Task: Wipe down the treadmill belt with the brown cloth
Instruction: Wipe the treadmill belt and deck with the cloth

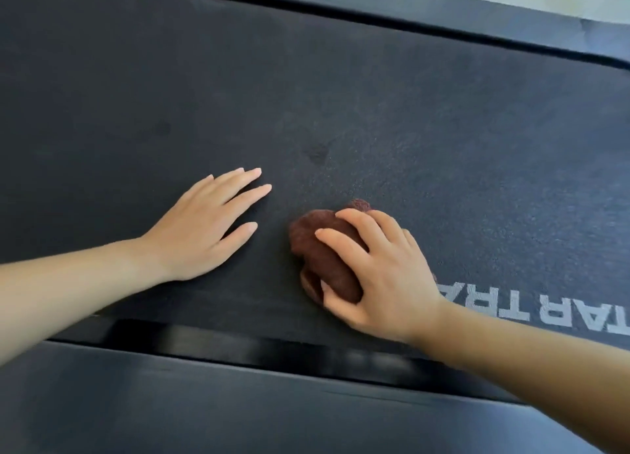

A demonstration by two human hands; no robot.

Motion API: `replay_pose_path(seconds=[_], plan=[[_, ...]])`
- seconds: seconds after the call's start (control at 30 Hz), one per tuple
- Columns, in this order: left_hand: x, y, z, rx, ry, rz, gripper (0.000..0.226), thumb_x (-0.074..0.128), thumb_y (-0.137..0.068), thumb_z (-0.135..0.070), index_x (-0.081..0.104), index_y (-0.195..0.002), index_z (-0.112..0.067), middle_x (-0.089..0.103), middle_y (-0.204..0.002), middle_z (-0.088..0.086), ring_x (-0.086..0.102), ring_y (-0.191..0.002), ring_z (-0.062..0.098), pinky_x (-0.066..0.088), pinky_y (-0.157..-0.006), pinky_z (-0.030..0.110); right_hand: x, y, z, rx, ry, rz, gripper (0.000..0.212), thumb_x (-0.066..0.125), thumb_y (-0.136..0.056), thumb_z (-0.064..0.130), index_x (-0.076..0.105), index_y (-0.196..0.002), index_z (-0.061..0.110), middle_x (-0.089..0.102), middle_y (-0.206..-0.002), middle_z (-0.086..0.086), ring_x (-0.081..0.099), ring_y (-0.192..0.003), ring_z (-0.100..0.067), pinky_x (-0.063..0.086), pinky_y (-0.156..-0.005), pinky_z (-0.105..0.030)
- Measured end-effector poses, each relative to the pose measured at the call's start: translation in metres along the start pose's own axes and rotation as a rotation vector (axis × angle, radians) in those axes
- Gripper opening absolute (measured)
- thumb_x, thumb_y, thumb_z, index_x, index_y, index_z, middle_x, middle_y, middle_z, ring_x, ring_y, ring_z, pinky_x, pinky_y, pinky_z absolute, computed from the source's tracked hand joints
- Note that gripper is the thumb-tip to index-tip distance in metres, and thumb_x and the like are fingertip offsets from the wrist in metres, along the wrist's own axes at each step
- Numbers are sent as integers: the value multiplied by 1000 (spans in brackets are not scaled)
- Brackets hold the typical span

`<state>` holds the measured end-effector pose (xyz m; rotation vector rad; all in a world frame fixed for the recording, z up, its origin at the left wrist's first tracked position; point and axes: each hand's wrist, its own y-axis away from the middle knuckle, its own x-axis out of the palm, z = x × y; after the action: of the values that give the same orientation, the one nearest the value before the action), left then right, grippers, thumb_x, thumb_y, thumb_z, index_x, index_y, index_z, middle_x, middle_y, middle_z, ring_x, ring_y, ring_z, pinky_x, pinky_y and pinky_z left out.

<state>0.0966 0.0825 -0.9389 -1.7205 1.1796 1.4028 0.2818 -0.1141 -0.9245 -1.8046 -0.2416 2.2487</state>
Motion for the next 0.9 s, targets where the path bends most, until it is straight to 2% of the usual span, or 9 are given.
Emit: replay_pose_path(seconds=[0.13,0.3,0.4,0.57,0.77,0.9], plan=[[-1,-8,0,-17,18,-61,62,28,-88,-50,33,-144,-25,24,-154,-4,20,-143,18,15,-115,41,3,-37,-6,104,-21,7,53,52,-78,52,61,-120,21,56,-125,-8,52,-111,-37,50,-80,-49],[-3,-30,21,-59,13,-98,60,37,-94,-45,28,-147,-19,19,-156,1,13,-144,21,12,-114,49,11,-60,1,288,6,17,56,51,-78,51,57,-125,22,52,-130,-7,49,-113,-36,47,-85,-51],[-3,-59,29,-59,48,-118,59,37,-94,-44,28,-146,-18,18,-157,2,12,-144,22,12,-114,52,11,-31,20,286,9,-5,54,55,-77,48,58,-123,20,53,-129,-10,50,-110,-39,47,-84,-52],[2,-74,28,-107,37,-154,56,37,-94,-45,30,-145,-23,22,-155,-1,15,-143,20,9,-115,49,6,-6,43,226,49,25,53,61,-74,46,60,-121,22,56,-127,-12,52,-110,-41,49,-77,-48],[-2,-71,32,-88,18,-157,54,41,-94,-41,31,-144,-25,24,-154,-2,17,-142,18,12,-114,47,22,-60,5,273,11,-88,53,53,-77,52,61,-120,21,57,-124,-7,53,-108,-37,50,-74,-49],[-10,-72,36,-80,7,-140,54,44,-95,-34,31,-145,-18,24,-154,2,19,-142,21,19,-112,44,33,-113,-22,340,14,-119,55,48,-78,57,56,-122,24,53,-125,-7,50,-108,-37,46,-76,-48]])
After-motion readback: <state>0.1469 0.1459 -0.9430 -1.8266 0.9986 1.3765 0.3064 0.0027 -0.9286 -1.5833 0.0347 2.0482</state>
